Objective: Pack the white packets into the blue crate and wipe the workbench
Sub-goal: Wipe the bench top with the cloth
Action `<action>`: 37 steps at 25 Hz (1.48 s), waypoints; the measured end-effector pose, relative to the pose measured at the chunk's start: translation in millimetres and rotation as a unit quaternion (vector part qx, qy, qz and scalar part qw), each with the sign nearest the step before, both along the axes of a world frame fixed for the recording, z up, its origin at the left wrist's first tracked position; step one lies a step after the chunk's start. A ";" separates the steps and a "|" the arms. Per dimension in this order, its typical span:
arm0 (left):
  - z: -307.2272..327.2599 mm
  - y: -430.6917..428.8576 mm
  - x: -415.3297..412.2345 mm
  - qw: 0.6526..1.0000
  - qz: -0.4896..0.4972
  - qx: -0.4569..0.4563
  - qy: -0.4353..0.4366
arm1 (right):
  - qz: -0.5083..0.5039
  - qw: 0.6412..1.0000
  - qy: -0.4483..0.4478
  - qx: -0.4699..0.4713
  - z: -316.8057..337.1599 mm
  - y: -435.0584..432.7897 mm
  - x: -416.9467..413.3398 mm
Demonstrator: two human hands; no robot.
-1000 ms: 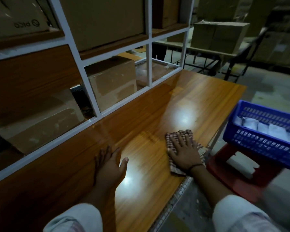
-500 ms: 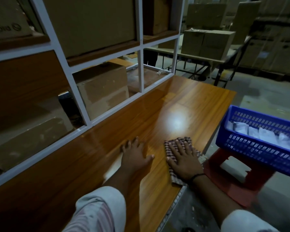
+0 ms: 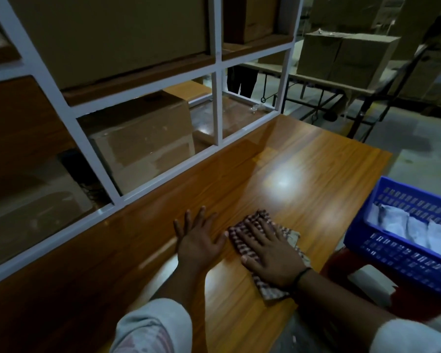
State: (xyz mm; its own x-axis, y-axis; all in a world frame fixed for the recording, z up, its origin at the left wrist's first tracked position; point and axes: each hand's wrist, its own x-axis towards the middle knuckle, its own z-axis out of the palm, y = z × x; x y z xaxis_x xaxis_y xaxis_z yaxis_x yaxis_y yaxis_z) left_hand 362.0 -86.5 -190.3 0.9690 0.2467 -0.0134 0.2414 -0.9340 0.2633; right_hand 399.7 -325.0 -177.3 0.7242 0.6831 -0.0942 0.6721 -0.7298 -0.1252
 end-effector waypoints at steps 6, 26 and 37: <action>3.2 -1.3 1.8 1.000 0.013 0.000 -0.012 | -0.199 0.980 0.000 -0.007 -1.3 -6.4 133.3; 9.1 -2.3 7.7 0.999 0.033 0.005 0.017 | 0.122 0.992 0.021 0.030 -4.9 224.7 194.1; 11.5 -3.9 6.0 0.999 0.034 -0.005 0.031 | -0.119 0.993 0.005 0.011 2.7 73.8 268.4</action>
